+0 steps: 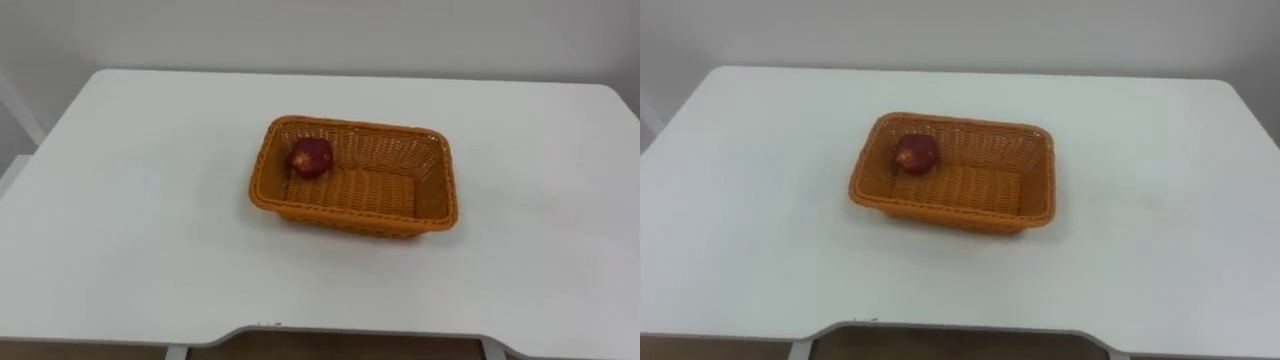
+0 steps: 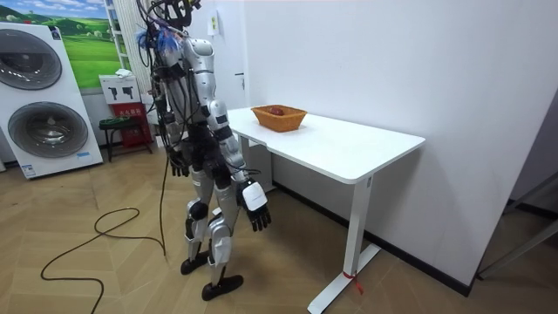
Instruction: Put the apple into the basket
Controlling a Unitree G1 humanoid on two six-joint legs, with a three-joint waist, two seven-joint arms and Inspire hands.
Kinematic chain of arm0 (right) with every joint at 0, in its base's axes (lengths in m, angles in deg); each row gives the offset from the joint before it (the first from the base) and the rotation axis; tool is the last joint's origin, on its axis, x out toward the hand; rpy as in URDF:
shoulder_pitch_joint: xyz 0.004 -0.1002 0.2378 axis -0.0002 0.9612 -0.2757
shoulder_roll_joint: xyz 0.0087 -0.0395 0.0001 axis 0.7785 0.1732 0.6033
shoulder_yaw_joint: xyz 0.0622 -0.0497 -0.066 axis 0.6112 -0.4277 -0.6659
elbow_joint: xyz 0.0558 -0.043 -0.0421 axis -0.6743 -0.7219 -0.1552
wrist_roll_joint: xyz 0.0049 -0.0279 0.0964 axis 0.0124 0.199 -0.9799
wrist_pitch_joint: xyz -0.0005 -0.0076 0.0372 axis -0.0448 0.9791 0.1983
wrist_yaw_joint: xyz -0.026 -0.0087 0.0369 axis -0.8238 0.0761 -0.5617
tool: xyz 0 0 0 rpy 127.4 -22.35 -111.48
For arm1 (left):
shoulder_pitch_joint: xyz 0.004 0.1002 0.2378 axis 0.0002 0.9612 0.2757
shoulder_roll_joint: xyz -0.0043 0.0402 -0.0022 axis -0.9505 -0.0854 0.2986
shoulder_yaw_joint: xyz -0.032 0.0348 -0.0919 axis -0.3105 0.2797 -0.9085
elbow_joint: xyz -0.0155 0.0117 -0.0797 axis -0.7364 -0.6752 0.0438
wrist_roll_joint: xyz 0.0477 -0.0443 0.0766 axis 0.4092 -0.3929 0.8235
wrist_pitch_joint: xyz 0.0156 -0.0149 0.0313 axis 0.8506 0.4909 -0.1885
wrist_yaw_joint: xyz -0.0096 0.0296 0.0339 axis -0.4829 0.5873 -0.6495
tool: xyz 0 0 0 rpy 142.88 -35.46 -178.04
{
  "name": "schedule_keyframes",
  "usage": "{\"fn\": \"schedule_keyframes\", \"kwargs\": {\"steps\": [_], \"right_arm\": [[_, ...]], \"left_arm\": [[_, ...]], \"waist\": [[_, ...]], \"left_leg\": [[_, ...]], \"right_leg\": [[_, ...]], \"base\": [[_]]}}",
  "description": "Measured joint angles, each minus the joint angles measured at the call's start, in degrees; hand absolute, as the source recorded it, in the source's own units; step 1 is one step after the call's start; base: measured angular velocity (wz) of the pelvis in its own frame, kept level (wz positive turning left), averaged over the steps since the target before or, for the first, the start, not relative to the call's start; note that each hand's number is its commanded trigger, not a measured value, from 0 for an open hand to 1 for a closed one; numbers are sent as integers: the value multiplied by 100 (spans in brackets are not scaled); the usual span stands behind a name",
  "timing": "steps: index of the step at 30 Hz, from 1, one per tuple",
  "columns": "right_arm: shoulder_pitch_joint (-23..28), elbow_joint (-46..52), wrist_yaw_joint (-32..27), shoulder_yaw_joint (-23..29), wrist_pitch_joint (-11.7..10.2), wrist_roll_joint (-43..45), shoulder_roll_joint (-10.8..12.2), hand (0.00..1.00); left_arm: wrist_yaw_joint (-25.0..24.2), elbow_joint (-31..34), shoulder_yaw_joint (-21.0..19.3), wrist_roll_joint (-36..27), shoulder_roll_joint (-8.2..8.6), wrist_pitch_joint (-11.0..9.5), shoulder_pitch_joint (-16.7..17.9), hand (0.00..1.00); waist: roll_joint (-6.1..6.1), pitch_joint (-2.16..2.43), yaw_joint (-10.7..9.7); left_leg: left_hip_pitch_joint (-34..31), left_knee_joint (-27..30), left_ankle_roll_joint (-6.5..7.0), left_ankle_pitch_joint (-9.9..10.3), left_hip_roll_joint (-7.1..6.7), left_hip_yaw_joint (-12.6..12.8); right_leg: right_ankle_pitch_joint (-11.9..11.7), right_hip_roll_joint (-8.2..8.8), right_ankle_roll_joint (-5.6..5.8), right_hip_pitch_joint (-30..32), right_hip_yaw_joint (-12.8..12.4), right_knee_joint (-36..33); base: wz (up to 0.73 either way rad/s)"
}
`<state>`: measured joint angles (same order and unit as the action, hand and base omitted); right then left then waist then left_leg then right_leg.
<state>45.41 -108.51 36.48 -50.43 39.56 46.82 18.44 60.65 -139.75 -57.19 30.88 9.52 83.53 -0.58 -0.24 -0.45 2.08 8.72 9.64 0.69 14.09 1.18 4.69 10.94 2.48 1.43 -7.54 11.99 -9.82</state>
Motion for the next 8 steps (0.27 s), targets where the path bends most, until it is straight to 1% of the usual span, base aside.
{"fn": "schedule_keyframes", "kwargs": {"steps": [2,4,8], "right_arm": [[34,4,80,-93,6,224,6,0],[51,4,178,-96,23,446,23,0],[105,0,442,-147,58,823,63,0]], "left_arm": [[5,-2,80,1,9,8,-25,0],[4,-3,144,1,25,11,-25,0],[4,-21,262,1,49,29,-129,0]], "waist": [[6,-8,-16],[3,-6,-21],[-11,-5,-26]], "left_leg": [[-5,3,0,0,-2,-6],[-1,3,0,0,-4,-7],[32,6,0,0,-8,7]], "right_leg": [[1,0,2,-24,-1,4],[4,2,6,-30,1,3],[5,1,8,-53,-43,3]], "base": [[0],[0],[0]]}}
